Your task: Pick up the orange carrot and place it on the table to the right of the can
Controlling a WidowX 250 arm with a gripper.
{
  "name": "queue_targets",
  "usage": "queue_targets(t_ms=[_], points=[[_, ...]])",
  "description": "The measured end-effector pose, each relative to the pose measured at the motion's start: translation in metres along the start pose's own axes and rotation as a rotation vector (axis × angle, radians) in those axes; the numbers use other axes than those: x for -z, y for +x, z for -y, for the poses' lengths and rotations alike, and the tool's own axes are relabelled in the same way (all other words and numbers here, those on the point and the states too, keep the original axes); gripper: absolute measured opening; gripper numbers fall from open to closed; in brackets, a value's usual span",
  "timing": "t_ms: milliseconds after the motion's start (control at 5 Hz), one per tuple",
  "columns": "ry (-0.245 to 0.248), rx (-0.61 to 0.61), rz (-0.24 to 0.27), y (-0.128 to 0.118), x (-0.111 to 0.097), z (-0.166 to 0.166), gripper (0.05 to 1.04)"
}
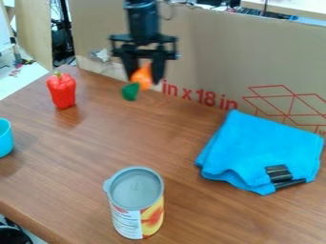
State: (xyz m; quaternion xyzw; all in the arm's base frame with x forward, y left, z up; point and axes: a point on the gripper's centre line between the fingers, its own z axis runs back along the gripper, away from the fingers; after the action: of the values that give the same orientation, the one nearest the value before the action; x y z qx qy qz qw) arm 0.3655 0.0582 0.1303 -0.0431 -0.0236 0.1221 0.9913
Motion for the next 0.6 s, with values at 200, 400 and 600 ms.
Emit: queue_targets(t_ms=[200, 400, 600], points=[[-0.036, 0.130, -0.013, -0.035, -0.019, 0.043, 0.600], [-0.078, 0.285, -0.053, -0.078, -0.012, 0.079, 0.600], [-0.079, 0.428, -0.113, -0.116, 0.004, 0.119, 0.600]])
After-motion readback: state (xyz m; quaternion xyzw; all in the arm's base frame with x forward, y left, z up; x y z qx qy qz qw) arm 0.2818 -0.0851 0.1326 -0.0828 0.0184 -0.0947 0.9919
